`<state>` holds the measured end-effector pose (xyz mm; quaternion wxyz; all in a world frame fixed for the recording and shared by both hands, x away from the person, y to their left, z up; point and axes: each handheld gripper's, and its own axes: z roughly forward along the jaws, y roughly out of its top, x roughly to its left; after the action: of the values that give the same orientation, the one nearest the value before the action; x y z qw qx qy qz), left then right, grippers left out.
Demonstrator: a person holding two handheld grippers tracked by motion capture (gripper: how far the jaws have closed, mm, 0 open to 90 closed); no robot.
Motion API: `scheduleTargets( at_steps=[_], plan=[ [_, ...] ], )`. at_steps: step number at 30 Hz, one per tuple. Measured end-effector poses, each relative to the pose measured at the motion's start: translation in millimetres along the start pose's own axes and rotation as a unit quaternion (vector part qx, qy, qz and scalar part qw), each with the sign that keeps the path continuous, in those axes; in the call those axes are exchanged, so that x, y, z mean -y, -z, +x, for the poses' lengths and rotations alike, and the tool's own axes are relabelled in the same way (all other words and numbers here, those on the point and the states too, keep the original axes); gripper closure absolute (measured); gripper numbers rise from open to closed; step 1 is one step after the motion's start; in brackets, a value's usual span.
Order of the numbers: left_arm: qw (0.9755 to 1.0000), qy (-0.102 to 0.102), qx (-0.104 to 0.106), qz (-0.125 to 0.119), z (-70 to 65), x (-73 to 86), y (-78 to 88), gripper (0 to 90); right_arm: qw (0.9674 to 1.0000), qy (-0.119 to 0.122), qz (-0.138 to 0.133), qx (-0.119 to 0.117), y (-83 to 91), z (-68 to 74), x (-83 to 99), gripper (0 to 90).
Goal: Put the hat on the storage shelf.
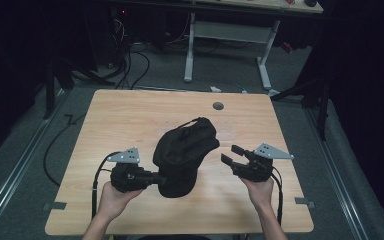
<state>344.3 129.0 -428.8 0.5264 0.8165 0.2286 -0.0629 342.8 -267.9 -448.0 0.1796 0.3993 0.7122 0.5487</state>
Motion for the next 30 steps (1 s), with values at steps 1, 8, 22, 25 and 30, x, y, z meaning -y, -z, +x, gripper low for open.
scheduleTargets(
  at_steps=[1,8,22,25,30],
  plan=[
    [1.0,0.0,-0.003,-0.004,0.1,-0.1,1.2,86.2,0.9999,-0.001,0.008,0.009,0.3,-1.5,4.2,38.5],
    [0.9992,0.009,-0.028,-0.028,2.3,-0.9,5.7,86.1,0.9944,-0.01,0.069,0.078,0.1,-11.0,40.9,36.6],
    [0.9951,0.019,-0.075,-0.063,6.1,-6.0,16.1,86.1,0.9606,0.002,0.182,0.21,-9.1,-23.5,77.7,34.1],
    [0.9936,0.02,-0.084,-0.072,7.8,-7.1,18.9,86.1,0.9589,-0.004,0.186,0.215,-11.3,-25.3,80.4,33.2],
    [0.9914,0.024,-0.101,-0.08,12.1,-8.6,23.0,86.1,0.9591,-0.014,0.186,0.213,-10.9,-27.1,80.5,33.1]
  ],
)
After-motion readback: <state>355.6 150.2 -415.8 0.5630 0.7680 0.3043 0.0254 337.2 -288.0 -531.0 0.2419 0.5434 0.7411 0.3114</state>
